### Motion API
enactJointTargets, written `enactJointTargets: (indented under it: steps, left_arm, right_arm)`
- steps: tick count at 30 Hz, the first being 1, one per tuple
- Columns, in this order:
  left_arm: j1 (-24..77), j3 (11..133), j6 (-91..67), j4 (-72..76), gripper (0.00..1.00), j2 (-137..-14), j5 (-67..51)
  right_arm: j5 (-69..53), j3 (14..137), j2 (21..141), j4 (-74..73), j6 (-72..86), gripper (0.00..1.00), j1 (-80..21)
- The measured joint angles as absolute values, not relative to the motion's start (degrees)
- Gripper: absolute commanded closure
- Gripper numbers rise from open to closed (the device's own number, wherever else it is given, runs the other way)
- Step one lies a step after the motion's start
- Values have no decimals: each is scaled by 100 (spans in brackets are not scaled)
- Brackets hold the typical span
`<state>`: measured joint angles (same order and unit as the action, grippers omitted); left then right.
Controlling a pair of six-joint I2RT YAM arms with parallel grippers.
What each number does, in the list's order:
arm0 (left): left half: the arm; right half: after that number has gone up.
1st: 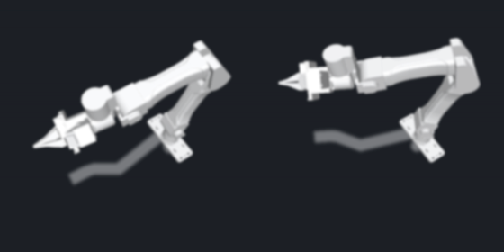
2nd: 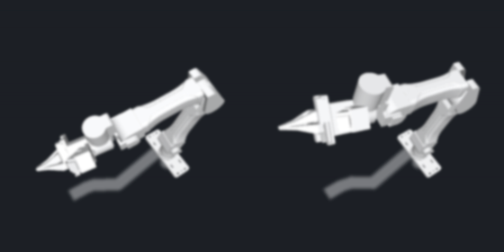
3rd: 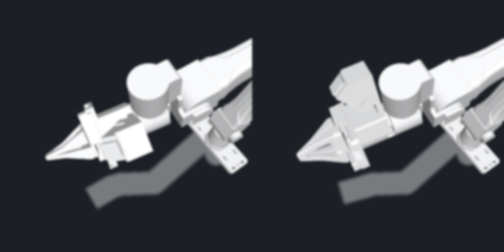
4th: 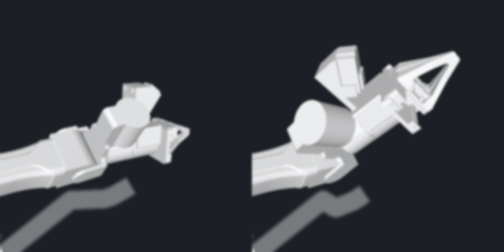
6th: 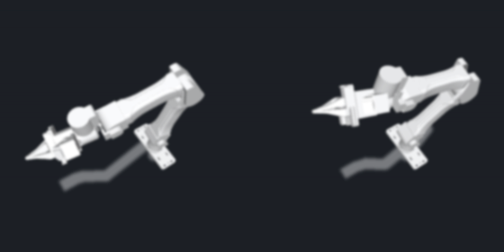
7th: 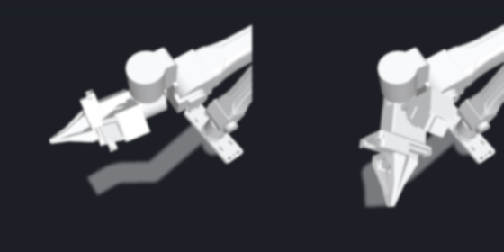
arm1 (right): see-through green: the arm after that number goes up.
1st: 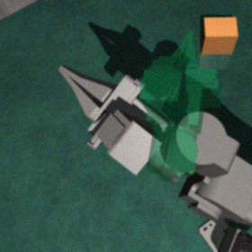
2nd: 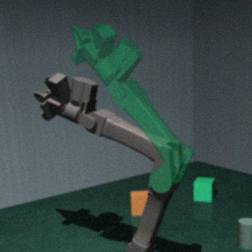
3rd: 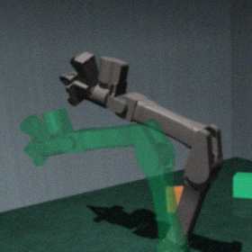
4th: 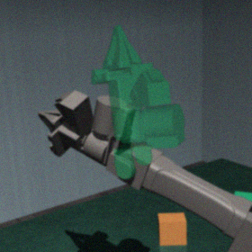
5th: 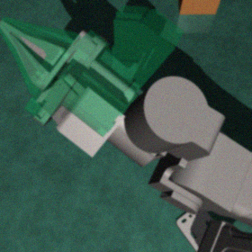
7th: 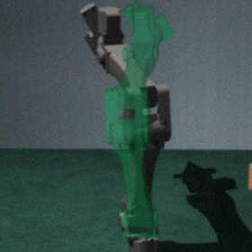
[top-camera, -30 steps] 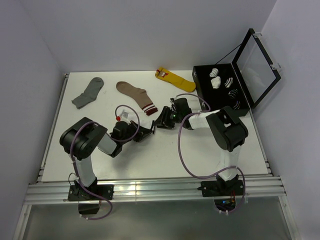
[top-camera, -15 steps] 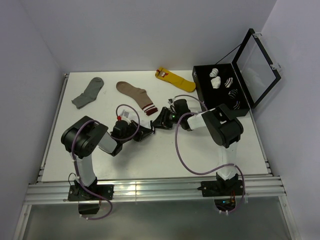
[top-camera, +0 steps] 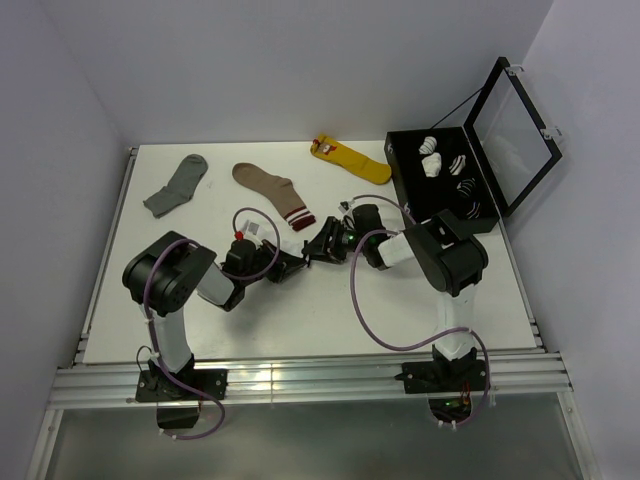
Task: Roll the socks
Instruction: Roll the sock at the center of the board.
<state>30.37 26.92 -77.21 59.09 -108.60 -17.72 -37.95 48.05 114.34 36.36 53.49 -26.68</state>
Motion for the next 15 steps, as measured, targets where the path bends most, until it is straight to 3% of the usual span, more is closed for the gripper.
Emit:
enactJointTargets:
  steps: [15]
  left_arm:
    - [3028,2834,-7583,5699,100,-10857,-1841]
  right_arm:
    - [-3590,5054,11393,3039,5164,52,-2694]
